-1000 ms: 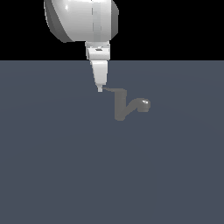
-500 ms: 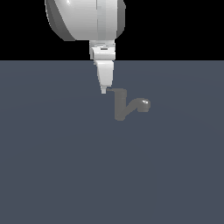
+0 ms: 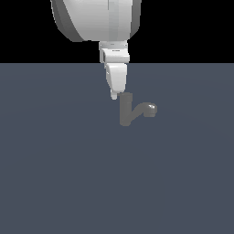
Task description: Turn on the faucet by rotating a designated handle.
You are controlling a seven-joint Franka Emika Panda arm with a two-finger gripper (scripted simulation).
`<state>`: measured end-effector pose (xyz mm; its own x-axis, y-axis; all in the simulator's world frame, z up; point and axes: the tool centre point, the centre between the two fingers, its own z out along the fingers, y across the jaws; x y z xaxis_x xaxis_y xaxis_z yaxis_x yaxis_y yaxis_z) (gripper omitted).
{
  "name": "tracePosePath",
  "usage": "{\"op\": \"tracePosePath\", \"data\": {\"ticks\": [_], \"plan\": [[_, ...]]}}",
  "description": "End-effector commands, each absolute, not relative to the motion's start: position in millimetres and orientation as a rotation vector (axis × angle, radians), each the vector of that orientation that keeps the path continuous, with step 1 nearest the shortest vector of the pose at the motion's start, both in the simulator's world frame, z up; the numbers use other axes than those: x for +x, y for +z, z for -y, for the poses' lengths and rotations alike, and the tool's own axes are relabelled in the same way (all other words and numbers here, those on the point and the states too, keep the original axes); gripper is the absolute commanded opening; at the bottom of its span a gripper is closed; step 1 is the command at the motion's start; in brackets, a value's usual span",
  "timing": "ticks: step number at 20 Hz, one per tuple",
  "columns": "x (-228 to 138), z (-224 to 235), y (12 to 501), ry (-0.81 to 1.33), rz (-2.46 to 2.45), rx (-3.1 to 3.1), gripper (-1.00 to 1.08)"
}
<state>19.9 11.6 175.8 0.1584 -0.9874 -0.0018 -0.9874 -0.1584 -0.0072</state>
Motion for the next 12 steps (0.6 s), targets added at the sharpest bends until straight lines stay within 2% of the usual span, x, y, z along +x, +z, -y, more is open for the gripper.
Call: {"op": "tracePosePath", "data": {"ticks": [1, 12], "plan": [[20, -5, 176, -0.006, -2.034, -2.385, -1.00], [14, 71, 173, -0.001, -2.052, -2.378, -1.00]]}}
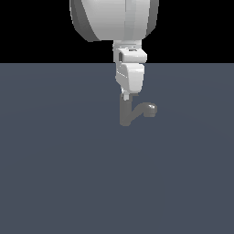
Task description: Turn on the faucet by rotating a designated handle.
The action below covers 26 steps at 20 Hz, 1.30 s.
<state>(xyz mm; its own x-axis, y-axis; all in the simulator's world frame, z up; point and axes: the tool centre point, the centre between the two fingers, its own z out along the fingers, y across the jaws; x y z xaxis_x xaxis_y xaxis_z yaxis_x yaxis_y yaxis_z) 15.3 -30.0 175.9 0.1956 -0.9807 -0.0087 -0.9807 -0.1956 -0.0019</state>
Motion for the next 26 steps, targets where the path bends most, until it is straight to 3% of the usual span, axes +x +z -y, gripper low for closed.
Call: {"op": "tracePosePath", "data": {"ticks": [1, 2, 3, 26], "plan": [[14, 78, 173, 0.000, -2.054, -2.377, -1.00], [14, 78, 173, 0.000, -2.054, -2.377, -1.00], [16, 41, 176, 0.006, -1.988, -2.422, -1.00], [68, 131, 173, 0.000, -2.051, -2.379, -1.00]]}}
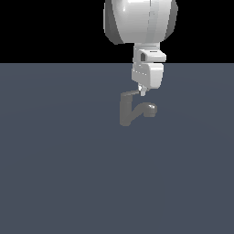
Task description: Turn on the faucet by rotating a designated handle.
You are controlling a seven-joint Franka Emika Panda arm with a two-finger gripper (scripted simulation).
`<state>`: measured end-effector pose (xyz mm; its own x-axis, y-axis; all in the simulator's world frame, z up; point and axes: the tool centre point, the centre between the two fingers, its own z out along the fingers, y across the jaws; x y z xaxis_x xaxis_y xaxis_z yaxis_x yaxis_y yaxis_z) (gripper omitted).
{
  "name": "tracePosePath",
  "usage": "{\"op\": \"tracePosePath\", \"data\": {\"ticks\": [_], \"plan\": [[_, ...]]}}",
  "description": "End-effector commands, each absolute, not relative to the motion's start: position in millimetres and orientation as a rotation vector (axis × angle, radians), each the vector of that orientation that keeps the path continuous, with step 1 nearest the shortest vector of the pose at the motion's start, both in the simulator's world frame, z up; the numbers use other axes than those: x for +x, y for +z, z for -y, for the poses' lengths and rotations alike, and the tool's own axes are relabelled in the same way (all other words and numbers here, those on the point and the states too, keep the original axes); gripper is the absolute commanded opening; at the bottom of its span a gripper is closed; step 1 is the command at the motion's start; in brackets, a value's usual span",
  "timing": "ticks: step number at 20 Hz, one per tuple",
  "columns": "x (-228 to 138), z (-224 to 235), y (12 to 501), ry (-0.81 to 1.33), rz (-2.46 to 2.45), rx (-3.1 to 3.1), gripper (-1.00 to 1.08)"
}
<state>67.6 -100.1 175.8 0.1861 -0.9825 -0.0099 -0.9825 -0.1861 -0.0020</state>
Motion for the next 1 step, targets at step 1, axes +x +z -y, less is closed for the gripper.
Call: {"op": "tracePosePath", "data": {"ticks": [1], "plan": [[67.7, 131.1, 173.2, 0.000, -2.051, -2.379, -1.00]]}}
